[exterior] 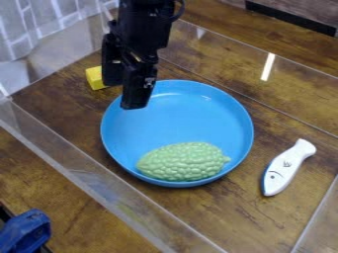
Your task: Put the yellow brick in the blue tray
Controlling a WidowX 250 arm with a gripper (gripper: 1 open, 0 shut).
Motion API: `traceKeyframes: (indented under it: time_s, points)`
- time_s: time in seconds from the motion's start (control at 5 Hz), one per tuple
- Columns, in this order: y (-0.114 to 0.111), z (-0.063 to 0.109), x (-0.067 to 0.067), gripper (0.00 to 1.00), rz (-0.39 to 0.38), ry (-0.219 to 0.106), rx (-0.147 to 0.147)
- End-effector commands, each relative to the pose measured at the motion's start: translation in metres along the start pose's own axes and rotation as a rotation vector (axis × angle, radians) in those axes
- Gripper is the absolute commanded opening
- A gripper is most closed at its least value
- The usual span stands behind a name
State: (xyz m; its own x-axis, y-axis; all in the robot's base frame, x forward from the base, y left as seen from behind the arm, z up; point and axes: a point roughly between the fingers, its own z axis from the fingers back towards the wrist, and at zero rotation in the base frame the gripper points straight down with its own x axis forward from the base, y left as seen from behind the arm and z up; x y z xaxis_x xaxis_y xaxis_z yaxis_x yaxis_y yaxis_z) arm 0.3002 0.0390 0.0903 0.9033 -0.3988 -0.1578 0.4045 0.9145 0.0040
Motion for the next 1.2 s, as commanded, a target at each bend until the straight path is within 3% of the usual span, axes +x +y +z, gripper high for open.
traceKeyframes:
  time_s: [0.0,1.0]
  points:
    - [0.016,0.014,0.003,1.00,-0.002,-0.059,0.035]
    - [0.063,-0.004,-0.009,1.00,-0.102,-0.109,0.097]
